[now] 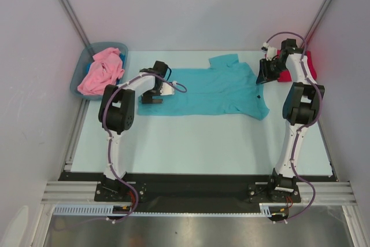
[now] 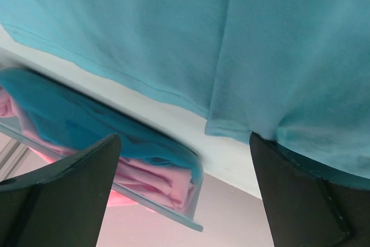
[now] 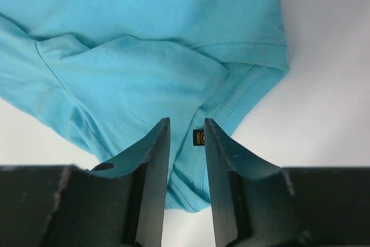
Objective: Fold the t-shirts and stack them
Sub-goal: Fold the tshirt
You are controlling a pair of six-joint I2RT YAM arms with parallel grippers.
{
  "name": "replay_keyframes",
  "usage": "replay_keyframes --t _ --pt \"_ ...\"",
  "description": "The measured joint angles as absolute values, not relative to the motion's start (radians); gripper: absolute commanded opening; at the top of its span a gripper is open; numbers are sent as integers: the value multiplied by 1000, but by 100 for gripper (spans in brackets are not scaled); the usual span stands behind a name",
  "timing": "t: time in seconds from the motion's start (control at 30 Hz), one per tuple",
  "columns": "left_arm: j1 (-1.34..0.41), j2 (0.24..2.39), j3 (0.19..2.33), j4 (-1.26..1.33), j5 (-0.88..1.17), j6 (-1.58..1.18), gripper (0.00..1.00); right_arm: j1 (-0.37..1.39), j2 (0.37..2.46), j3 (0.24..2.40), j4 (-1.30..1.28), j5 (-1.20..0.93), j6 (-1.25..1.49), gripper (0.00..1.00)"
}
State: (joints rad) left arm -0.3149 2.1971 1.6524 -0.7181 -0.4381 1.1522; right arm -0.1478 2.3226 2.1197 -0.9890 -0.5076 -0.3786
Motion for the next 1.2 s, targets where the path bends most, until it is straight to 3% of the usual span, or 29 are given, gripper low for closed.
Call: replay_keyframes --t 0.3,0.6,0.7,0.77,0.83,1.0,1.1,1.2 --pt "-315 2193 1611 -608 -505 1153 100 -142 2303 2082 -980 -481 -379 37" --pt "-317 2118 1551 -452 -533 1161 100 -136 2162 1869 -955 -458 -438 33" --pt "-322 2040 1512 -426 -501 1163 100 -123 2101 1772 -956 -429 -482 22" --pt "-328 1979 1470 -419 -473 1178 100 -112 2070 1720 -964 -408 -516 5" --pt "-337 1924 1427 -416 -441 1192 100 -104 2052 1679 -971 -390 -542 0" --pt "-350 1888 1363 -418 -368 1219 93 -93 2042 1612 -985 -347 -595 0" --pt "-351 1889 1348 -440 -329 1224 99 -94 2041 1601 -998 -321 -614 1" --pt "-352 1891 1348 -446 -309 1229 100 -97 2035 1601 -1010 -299 -630 13"
